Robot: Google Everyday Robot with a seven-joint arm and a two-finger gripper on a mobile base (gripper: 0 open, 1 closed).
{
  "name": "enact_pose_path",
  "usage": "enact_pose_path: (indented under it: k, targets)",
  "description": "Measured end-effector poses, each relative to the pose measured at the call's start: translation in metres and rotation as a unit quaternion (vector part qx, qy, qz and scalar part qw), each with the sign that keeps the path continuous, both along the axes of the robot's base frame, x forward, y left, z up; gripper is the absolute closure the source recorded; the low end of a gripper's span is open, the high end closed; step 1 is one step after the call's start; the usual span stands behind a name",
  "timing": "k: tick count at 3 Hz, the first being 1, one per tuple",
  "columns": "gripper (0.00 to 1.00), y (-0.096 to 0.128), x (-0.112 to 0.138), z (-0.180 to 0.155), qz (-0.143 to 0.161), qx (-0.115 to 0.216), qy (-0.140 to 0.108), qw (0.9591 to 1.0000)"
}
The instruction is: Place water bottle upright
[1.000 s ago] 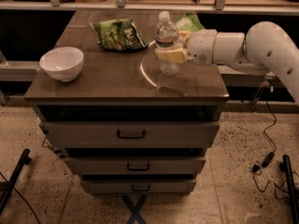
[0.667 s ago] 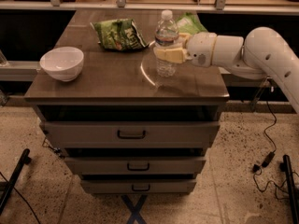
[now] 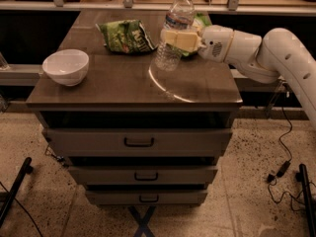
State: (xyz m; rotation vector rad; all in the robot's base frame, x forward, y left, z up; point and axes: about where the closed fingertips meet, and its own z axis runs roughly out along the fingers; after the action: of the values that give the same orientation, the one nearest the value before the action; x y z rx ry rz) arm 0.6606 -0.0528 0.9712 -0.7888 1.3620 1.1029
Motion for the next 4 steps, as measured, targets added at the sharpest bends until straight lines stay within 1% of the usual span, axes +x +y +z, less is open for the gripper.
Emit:
enact_pose_path:
  k: [1,2,3,4]
  targets:
    - [1.00,-0.001,-0.005,0.007,0.002,-0.015,0.004,0.9999]
    - [1.00,-0.003,-0.011,-0.001,-0.003,-0.043,0.003,0.9991]
    - [1.00,-0.002,-0.019,-0.017,-0.008,-0.060,-0.003,0.9981]
    - [0.84,0.002,-0.028,-0.034,-0.008,-0.054,-0.022,0.9983]
